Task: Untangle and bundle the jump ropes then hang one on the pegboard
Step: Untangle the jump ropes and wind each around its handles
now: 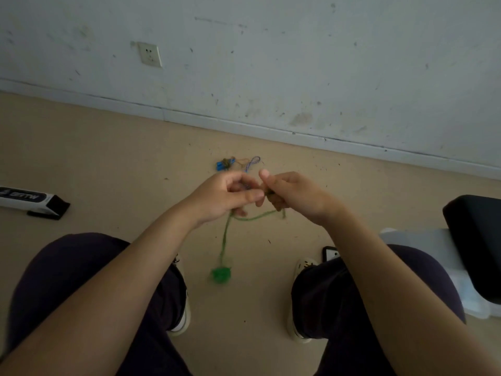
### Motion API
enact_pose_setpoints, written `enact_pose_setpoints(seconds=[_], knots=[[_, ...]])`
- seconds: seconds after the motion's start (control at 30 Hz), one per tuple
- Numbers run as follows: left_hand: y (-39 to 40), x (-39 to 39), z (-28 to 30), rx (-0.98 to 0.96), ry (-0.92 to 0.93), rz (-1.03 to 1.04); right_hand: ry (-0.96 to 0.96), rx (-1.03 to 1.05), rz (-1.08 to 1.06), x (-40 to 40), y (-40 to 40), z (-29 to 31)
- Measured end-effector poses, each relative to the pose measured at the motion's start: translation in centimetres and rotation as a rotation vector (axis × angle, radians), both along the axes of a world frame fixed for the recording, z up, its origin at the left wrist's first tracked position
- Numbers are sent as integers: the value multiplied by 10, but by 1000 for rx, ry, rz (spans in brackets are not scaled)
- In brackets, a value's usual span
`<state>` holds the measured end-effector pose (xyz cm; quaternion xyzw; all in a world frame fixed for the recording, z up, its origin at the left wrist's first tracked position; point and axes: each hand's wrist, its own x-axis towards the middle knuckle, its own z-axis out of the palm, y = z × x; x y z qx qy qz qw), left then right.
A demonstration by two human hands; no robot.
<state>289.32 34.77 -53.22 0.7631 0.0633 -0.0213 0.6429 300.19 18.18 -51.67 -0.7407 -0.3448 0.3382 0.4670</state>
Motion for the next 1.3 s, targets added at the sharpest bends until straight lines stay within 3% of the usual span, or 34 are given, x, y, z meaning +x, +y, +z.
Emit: enact_pose_setpoints(seconds=[0.07, 0.2, 0.43, 0.63, 0.83, 0.9, 1.0, 1.3], knots=[[3, 2, 1, 68, -15, 79, 96, 13, 27, 2, -2, 2], [8, 0, 9, -7, -31, 169, 94, 57, 21, 4, -6, 4], [9, -3, 11, -205, -34, 149, 165, 137, 7, 4, -8, 4], [10, -4, 9, -270, -44, 110, 371, 207, -35, 1, -5, 3], [8, -4, 10, -338, -11, 101, 216, 171, -21, -2, -3, 4], [9, -3, 9, -281, -29, 132, 264, 213, -91, 0, -3, 5], [14, -1, 7, -1, -103, 322, 333, 252, -157, 2, -5, 7], [-4, 1, 3, -14, -190, 247, 393, 261, -153, -4, 2, 1]])
